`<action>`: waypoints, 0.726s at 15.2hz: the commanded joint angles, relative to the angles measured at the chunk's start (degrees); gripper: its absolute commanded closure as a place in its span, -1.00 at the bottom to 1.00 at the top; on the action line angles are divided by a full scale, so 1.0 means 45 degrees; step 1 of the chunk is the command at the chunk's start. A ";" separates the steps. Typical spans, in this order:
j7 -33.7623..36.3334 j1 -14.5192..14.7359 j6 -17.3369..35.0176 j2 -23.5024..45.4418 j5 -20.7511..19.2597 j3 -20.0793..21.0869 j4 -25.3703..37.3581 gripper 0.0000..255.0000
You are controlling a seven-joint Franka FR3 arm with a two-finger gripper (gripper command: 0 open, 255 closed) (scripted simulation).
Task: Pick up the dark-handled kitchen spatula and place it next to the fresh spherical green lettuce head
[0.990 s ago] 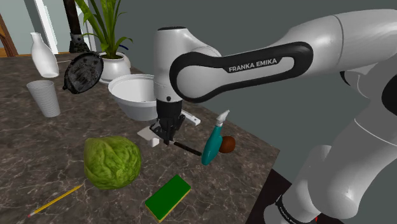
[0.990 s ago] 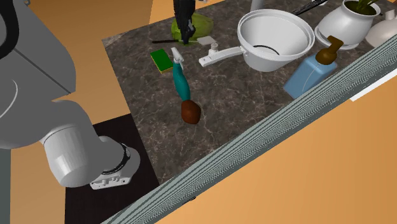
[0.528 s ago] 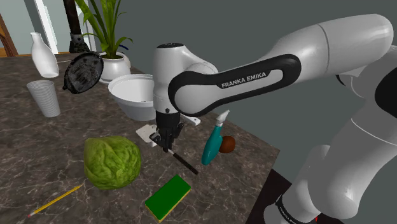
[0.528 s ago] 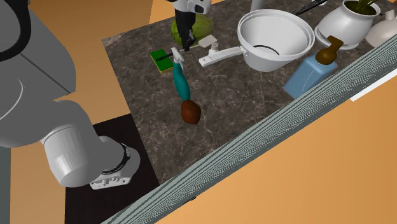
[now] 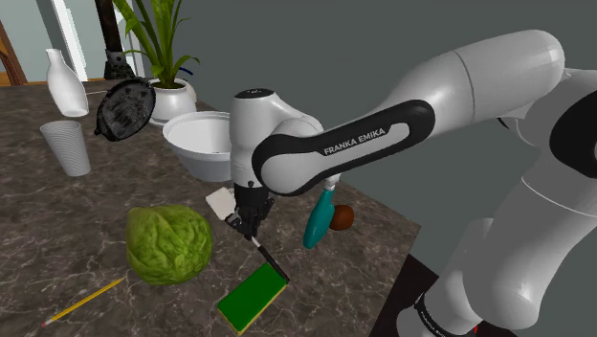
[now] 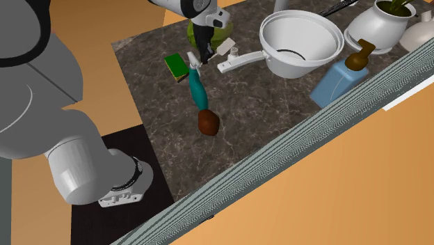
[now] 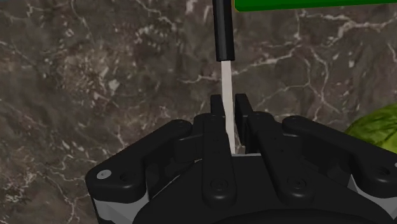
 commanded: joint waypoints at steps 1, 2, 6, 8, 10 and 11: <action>0.0061 0.0018 0.0353 0.0184 -0.0069 0.0011 -0.0173 1.00; 0.0083 0.0022 0.0518 0.0273 -0.0103 0.0011 -0.0254 1.00; 0.0178 0.0044 0.1165 0.0650 -0.0253 0.0005 -0.0545 1.00; 0.0178 0.0045 0.1165 0.0650 -0.0253 0.0005 -0.0546 1.00; 0.0178 0.0045 0.1165 0.0650 -0.0253 0.0004 -0.0545 1.00; 0.0178 0.0045 0.1165 0.0650 -0.0253 0.0004 -0.0545 1.00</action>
